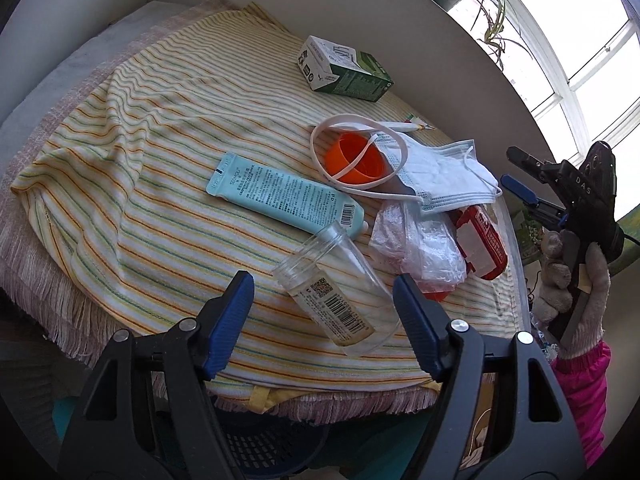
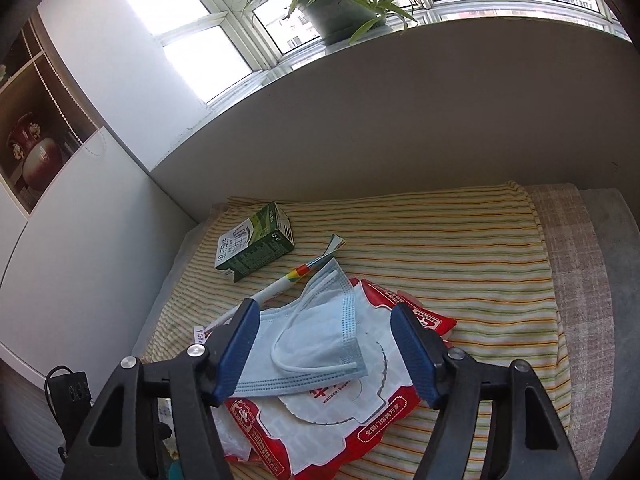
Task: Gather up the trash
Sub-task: 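Close the right gripper on the blue face mask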
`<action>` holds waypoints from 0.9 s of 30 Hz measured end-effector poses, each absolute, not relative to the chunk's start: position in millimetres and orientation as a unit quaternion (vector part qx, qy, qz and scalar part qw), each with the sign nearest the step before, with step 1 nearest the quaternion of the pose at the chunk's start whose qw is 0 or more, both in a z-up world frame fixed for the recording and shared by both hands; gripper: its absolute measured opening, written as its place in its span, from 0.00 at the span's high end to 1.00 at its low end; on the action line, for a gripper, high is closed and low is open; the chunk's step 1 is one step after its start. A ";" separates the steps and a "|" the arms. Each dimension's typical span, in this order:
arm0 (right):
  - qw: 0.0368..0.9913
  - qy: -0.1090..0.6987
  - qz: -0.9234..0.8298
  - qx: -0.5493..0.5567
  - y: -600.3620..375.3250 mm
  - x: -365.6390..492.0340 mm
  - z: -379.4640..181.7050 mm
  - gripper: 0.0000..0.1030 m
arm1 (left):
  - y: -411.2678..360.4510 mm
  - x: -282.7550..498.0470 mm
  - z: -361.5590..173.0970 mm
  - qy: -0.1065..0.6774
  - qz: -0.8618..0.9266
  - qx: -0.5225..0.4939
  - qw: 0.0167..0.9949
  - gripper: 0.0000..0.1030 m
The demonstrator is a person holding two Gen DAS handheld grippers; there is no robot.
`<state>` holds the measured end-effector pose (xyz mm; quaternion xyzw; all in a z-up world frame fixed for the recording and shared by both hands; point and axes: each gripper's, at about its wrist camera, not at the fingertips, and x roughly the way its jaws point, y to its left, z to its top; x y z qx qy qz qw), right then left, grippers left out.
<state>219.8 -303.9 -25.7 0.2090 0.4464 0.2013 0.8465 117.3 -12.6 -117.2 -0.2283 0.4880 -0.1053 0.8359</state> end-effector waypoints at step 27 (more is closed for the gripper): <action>0.811 0.463 0.277 0.225 -268.7 206.4 -36.6 0.70 | -18.1 132.5 -125.5 0.485 -0.103 -0.235 0.836 0.38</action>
